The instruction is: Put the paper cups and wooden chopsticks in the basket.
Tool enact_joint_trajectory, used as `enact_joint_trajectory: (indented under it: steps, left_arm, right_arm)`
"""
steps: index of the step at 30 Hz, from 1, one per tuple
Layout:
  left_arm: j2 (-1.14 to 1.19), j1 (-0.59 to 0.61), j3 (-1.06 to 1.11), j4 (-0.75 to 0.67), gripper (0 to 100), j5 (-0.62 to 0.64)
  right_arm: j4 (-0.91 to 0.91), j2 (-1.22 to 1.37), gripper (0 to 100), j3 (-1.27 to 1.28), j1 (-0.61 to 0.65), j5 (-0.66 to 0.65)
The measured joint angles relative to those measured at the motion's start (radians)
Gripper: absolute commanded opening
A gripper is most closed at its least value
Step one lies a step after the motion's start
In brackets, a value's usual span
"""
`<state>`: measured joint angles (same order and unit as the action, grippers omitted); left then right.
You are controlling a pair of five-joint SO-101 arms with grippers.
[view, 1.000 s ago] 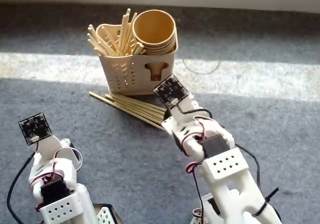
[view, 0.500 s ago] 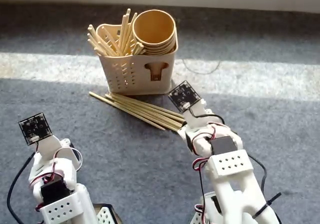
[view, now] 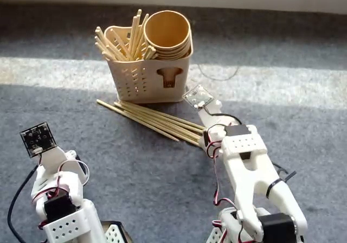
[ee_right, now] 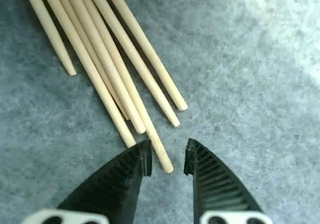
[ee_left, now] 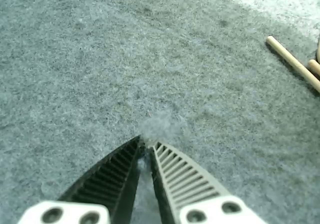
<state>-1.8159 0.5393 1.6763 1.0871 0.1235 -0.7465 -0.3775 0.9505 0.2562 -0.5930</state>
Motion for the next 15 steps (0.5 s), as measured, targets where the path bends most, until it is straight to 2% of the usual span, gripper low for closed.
enact_joint_trajectory:
  steps: [9,15]
  left_arm:
    - [0.000,0.000,0.000,0.000,1,0.000]
    - [0.000,0.000,0.000,0.000,1,0.000]
  right_arm:
    - [0.008,0.138,11.5,-0.023,-0.006,-0.008]
    - [0.009,0.161,0.8,-0.031,-0.009,-0.008]
